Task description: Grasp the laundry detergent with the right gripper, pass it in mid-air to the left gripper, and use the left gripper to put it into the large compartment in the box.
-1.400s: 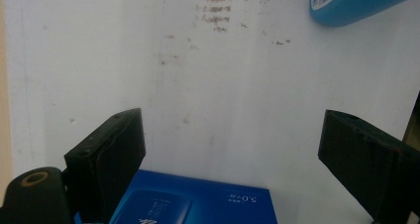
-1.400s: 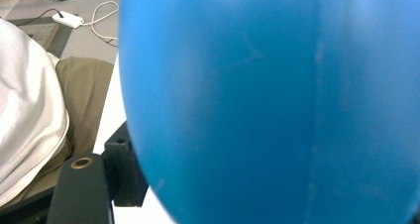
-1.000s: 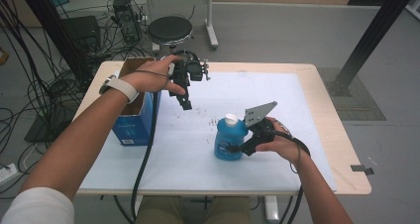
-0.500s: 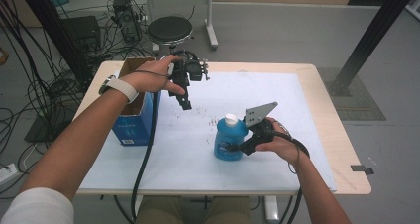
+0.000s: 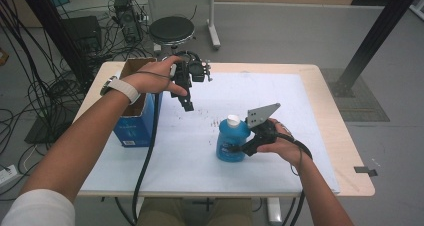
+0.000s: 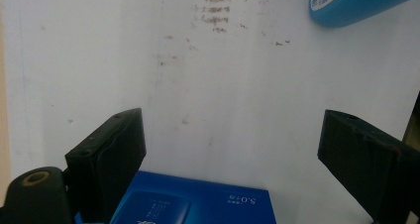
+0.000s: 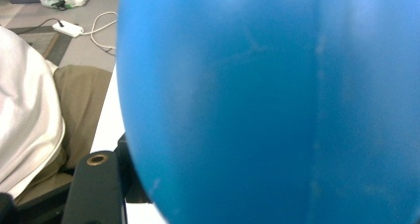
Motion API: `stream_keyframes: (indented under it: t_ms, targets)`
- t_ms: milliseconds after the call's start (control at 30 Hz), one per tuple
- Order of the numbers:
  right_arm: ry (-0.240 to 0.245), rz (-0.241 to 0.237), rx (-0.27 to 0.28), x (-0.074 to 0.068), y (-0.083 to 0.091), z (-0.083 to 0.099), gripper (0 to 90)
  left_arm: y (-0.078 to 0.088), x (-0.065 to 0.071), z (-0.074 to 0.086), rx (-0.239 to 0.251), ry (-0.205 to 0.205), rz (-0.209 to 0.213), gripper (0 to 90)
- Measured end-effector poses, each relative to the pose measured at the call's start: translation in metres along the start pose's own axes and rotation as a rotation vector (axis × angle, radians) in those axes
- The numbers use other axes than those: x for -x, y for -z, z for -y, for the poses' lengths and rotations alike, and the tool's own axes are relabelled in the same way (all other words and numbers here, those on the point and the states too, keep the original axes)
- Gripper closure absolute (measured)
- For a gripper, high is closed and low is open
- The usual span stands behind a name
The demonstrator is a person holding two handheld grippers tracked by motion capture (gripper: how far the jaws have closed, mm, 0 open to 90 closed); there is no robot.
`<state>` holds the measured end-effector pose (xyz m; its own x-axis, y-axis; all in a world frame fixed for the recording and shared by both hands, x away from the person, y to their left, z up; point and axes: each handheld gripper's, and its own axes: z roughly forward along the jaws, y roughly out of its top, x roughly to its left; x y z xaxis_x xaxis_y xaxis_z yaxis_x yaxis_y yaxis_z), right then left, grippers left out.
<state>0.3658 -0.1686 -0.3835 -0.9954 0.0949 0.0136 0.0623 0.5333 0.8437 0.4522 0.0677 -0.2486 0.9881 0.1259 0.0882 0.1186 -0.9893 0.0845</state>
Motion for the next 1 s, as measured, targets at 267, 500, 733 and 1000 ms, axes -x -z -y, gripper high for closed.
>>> stream_keyframes:
  t_ms: [267, 500, 733, 1000]
  targets:
    - [0.003, 0.000, -0.001, -0.0002, -0.0010, -0.0001, 35.3, -0.0007, -0.0001, 0.0005, 0.004, 0.003, 0.001, 11.7]
    - [0.005, 0.000, 0.005, -0.0002, -0.0011, -0.0002, 35.8, -0.0007, -0.0004, 0.0012, 0.000, 0.000, 0.001, 12.0]
    - [0.004, 0.000, 0.004, -0.0001, -0.0011, 0.0001, 36.2, -0.0006, -0.0003, 0.0014, 0.000, 0.001, 0.001, 12.3]
    - [0.004, 0.000, 0.013, 0.0000, -0.0015, 0.0013, 36.8, -0.0009, -0.0001, 0.0006, 0.000, 0.001, 0.001, 12.3]
